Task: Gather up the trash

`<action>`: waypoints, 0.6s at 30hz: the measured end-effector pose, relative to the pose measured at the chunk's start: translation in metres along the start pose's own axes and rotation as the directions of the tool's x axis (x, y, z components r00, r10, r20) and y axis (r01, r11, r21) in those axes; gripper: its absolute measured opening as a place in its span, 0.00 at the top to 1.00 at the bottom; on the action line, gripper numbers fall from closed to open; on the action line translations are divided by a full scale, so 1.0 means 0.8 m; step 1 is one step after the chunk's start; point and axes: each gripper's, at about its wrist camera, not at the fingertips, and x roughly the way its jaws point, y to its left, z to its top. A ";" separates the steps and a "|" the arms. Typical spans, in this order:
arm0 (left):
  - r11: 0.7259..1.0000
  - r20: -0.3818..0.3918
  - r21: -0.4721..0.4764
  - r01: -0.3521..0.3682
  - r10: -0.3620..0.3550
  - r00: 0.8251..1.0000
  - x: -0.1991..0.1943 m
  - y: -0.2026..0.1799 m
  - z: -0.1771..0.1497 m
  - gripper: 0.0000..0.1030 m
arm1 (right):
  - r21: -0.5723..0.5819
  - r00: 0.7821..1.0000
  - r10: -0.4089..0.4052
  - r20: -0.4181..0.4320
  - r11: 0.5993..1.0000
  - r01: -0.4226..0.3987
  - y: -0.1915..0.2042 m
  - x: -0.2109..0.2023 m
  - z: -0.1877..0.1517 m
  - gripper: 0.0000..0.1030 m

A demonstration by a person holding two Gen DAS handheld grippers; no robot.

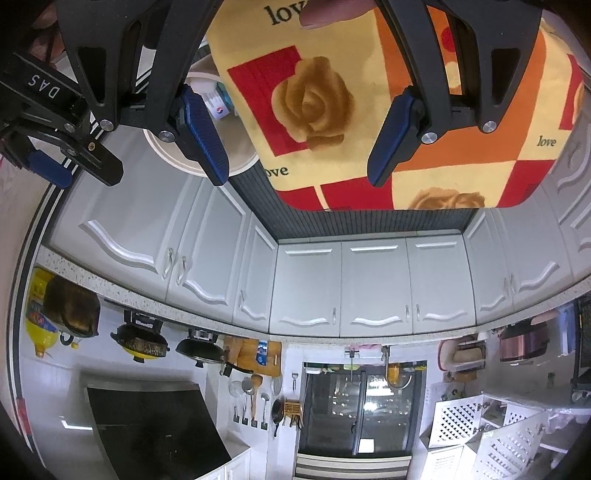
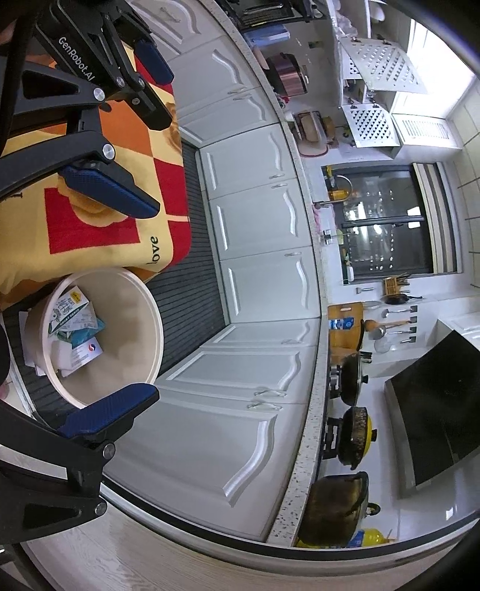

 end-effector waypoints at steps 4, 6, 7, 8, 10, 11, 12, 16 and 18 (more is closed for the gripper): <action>1.000 0.003 -0.004 -0.001 0.001 1.000 -0.001 0.001 -0.001 0.25 | -0.003 1.000 -0.002 0.011 1.000 0.002 0.001 -0.003 0.000 0.13; 1.000 0.006 -0.002 -0.004 0.004 1.000 -0.002 0.001 -0.001 0.25 | -0.003 1.000 -0.003 0.017 1.000 0.003 0.002 -0.004 0.000 0.13; 1.000 0.007 -0.001 -0.005 0.005 1.000 -0.002 0.000 -0.001 0.25 | -0.003 1.000 -0.003 0.020 1.000 0.003 0.002 -0.005 0.001 0.13; 1.000 0.009 0.000 -0.007 0.007 1.000 -0.002 0.000 0.000 0.25 | -0.002 1.000 -0.003 0.022 1.000 0.003 0.002 -0.006 0.001 0.13; 1.000 0.013 0.000 -0.010 0.010 1.000 -0.003 0.000 0.000 0.25 | -0.002 1.000 -0.001 0.024 1.000 0.001 0.002 -0.006 0.002 0.13; 1.000 0.015 -0.001 -0.010 0.010 1.000 -0.004 0.000 0.000 0.25 | -0.002 1.000 0.000 0.026 1.000 0.000 0.002 -0.007 0.002 0.13; 1.000 0.015 -0.001 -0.011 0.011 1.000 -0.004 0.000 0.000 0.25 | -0.003 1.000 0.000 0.028 1.000 0.000 0.003 -0.008 0.002 0.13; 1.000 0.012 -0.002 -0.011 0.011 1.000 -0.004 0.000 0.001 0.25 | -0.008 0.999 -0.002 0.034 1.000 0.002 0.003 -0.009 0.003 0.13; 1.000 0.010 -0.003 -0.012 0.012 1.000 -0.005 0.000 0.001 0.25 | -0.007 0.999 -0.002 0.034 1.000 0.002 0.003 -0.010 0.003 0.13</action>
